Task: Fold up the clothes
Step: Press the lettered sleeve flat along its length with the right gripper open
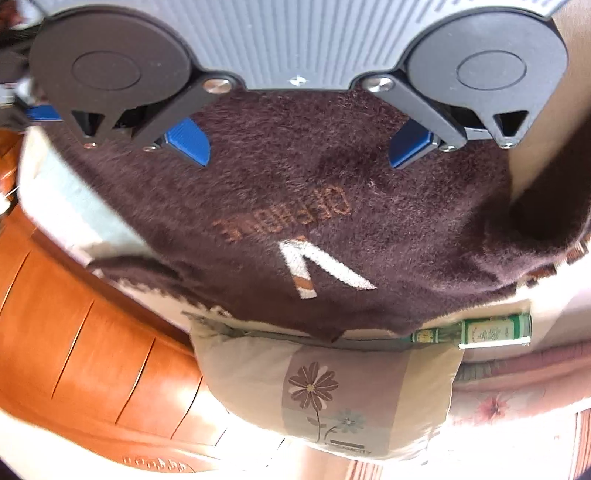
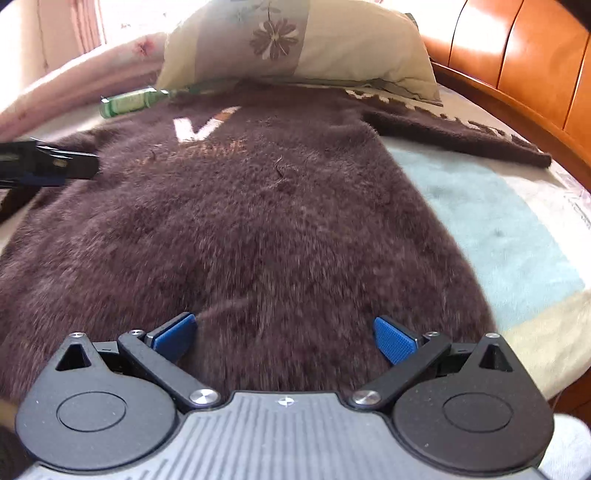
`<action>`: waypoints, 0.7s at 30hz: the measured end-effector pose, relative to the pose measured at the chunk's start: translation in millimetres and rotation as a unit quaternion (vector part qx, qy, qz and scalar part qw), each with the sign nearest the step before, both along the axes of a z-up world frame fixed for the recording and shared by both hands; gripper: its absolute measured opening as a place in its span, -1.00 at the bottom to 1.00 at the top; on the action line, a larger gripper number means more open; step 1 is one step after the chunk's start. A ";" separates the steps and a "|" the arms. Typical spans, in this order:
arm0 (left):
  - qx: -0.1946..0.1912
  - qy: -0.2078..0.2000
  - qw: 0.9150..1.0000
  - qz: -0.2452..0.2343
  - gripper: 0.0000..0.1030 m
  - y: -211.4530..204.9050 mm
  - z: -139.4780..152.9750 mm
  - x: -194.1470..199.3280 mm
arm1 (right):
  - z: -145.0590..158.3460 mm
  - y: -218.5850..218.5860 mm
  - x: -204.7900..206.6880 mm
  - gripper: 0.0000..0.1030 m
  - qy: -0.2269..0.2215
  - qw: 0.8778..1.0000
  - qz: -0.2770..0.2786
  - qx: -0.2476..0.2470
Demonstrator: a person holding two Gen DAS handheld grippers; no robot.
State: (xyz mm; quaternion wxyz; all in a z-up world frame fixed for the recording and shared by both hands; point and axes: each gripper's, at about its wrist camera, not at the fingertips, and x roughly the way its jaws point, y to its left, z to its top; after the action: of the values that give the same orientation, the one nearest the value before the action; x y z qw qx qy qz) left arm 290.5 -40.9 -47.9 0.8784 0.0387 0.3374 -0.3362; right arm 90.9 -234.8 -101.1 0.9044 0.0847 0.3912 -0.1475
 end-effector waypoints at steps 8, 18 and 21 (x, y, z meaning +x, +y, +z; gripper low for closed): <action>-0.016 0.024 0.999 0.014 0.99 -1.6 -18.0 19.0 | 36.9 -31.9 37.3 1.00 -0.075 0.995 0.050 -0.031; -0.073 0.037 0.996 0.047 0.99 10.6 -23.5 37.1 | 14.1 -102.1 196.5 1.00 -0.068 0.996 0.060 -0.007; -0.056 0.036 0.997 0.036 0.99 6.7 -26.5 39.6 | -4.4 -106.4 190.5 1.00 -0.039 0.998 0.051 0.008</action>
State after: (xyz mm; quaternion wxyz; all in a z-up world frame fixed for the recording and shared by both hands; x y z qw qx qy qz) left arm 330.1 -34.2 -74.4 0.8780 -0.0346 0.3505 -0.3242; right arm 281.5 -341.2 -105.6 0.9247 0.0777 0.3604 -0.0946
